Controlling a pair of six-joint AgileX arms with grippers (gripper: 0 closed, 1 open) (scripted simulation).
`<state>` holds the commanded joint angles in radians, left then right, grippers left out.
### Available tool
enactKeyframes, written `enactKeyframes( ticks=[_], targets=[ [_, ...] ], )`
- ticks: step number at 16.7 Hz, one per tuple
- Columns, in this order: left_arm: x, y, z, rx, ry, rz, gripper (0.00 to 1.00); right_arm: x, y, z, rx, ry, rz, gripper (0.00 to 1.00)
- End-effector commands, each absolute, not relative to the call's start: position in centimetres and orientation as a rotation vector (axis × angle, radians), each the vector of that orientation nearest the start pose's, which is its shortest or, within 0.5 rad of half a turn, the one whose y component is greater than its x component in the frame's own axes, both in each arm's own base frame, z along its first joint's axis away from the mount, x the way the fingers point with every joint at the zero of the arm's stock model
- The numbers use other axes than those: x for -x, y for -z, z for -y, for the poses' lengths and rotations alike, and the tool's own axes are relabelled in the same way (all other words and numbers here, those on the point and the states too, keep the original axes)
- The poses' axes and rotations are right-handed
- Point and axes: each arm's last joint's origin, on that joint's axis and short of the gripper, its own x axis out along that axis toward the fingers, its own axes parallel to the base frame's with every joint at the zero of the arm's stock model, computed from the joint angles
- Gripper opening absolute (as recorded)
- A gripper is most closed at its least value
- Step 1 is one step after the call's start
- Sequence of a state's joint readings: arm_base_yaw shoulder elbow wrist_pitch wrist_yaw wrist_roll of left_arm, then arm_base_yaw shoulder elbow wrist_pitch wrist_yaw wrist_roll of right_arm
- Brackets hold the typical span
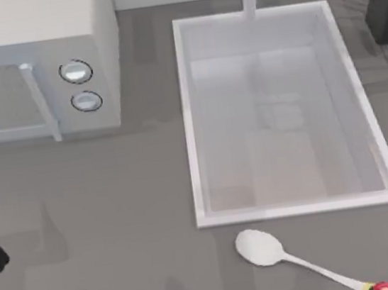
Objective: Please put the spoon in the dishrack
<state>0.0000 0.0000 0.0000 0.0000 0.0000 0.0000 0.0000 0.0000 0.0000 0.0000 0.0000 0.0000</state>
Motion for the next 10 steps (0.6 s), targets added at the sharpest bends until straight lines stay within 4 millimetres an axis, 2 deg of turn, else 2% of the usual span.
enactKeyframes(
  ticks=[5,10],
  targets=[
    [-10.6,-16.0,0.1,0.0,0.0,0.0,1.0,-10.6,-16.9,-0.3,0.016,-0.036,-0.06,1.0],
    [-10.6,-16.0,0.1,0.0,0.0,0.0,1.0,-12.0,-19.9,-2.3,0.108,-0.207,-0.359,1.0]
  ],
)
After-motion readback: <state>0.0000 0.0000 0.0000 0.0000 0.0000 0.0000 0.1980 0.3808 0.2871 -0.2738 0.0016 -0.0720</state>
